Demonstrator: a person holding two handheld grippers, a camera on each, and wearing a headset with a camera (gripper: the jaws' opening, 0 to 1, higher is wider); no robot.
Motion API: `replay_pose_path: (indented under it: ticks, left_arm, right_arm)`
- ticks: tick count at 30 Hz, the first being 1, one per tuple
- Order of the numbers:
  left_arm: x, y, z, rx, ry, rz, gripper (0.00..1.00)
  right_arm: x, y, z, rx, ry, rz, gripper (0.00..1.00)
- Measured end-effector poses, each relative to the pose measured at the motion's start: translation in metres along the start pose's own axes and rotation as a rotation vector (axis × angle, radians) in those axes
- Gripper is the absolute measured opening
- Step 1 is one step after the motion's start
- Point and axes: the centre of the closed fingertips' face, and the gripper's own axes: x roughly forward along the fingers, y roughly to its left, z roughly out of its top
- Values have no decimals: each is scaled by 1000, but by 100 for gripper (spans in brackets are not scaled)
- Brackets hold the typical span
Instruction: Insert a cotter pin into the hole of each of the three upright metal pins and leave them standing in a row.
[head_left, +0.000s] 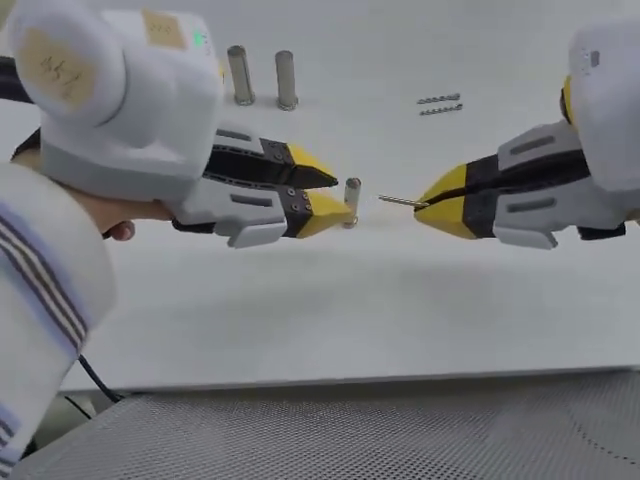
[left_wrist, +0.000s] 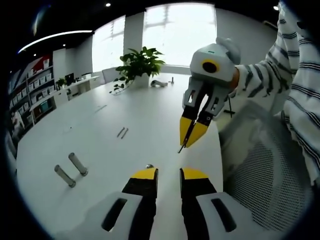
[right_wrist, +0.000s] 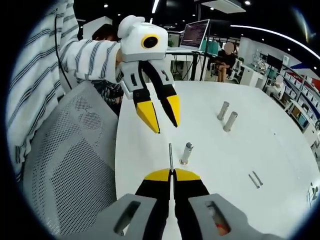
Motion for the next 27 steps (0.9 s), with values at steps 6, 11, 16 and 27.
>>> replay_pose_path:
  ticks: [6, 11, 16, 27]
  left_arm:
    - [9, 12, -4, -7, 23, 29, 17]
    - [16, 19, -1, -54, -9, 26, 17]
    - [23, 24, -2, -53, -5, 26, 17]
    - [39, 26, -12, -38, 43, -8, 15]
  right_arm:
    - [10, -12, -10, -9, 43, -4, 0]
    - [16, -21, -14, -13, 61, -12, 0]
    - [22, -30, -15, -27, 77, -15, 0]
    - [32, -33, -19, -30, 107, -2, 0]
